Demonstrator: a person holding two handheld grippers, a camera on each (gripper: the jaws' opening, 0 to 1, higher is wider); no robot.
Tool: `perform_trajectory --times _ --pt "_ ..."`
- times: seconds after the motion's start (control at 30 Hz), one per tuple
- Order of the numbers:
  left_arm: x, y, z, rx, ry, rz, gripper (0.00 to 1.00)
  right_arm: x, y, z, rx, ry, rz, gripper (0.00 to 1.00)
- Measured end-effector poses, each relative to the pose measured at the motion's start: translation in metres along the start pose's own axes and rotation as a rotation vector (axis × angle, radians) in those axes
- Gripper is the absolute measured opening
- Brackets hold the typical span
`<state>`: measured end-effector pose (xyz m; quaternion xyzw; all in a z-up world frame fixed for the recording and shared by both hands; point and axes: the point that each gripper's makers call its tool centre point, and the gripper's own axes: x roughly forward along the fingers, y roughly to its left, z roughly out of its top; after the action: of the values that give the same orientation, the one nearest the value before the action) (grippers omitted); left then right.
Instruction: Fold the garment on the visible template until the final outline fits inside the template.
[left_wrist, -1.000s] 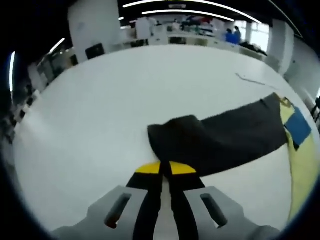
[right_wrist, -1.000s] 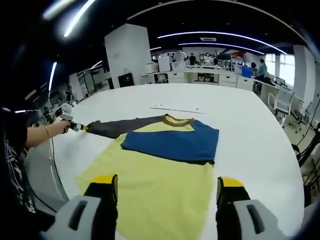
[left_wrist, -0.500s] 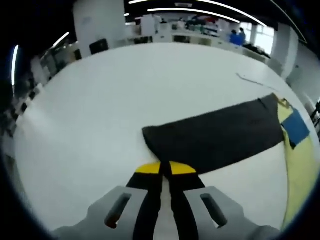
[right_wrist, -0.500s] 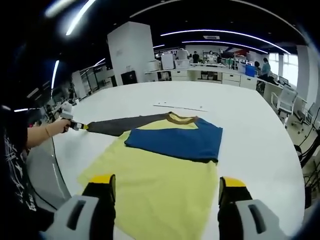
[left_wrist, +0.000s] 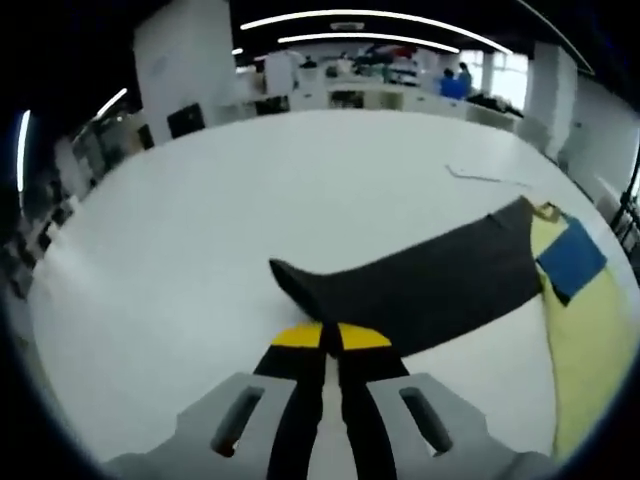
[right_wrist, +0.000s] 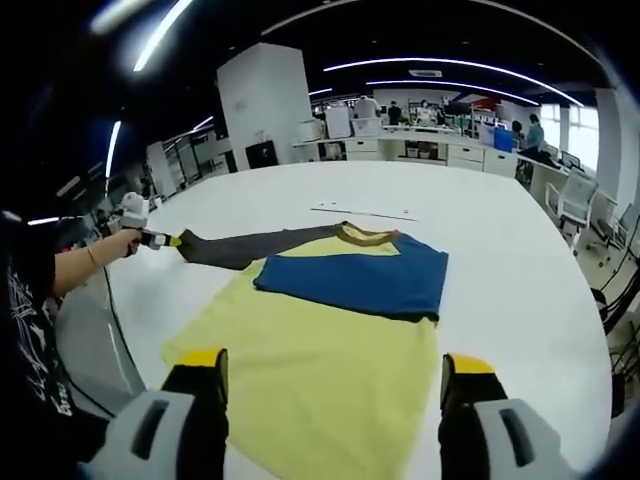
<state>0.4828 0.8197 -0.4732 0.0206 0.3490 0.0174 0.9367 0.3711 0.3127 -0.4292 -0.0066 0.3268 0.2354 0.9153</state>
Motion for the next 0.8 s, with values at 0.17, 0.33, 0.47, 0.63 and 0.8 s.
perform_trajectory --times 0.17,0.33,0.47,0.63,0.8 --pt "-0.006 -0.018 0.014 0.014 -0.034 -0.042 0.0 0.001 0.002 -0.001 0.003 -0.007 0.003 0.88" --pt "-0.008 -0.033 0.024 0.037 -0.045 -0.065 0.0 0.003 0.009 -0.002 -0.011 -0.007 0.024 0.88" --pt "-0.011 -0.047 0.035 0.038 -0.069 -0.09 0.0 0.005 0.013 -0.004 -0.016 -0.006 0.034 0.88" --pt "-0.012 -0.068 0.047 0.009 -0.094 -0.141 0.0 0.008 0.021 -0.006 -0.02 -0.005 0.053 0.88" --pt "-0.014 -0.086 0.057 0.005 -0.116 -0.169 0.0 0.008 0.024 -0.008 -0.023 -0.008 0.061 0.88"
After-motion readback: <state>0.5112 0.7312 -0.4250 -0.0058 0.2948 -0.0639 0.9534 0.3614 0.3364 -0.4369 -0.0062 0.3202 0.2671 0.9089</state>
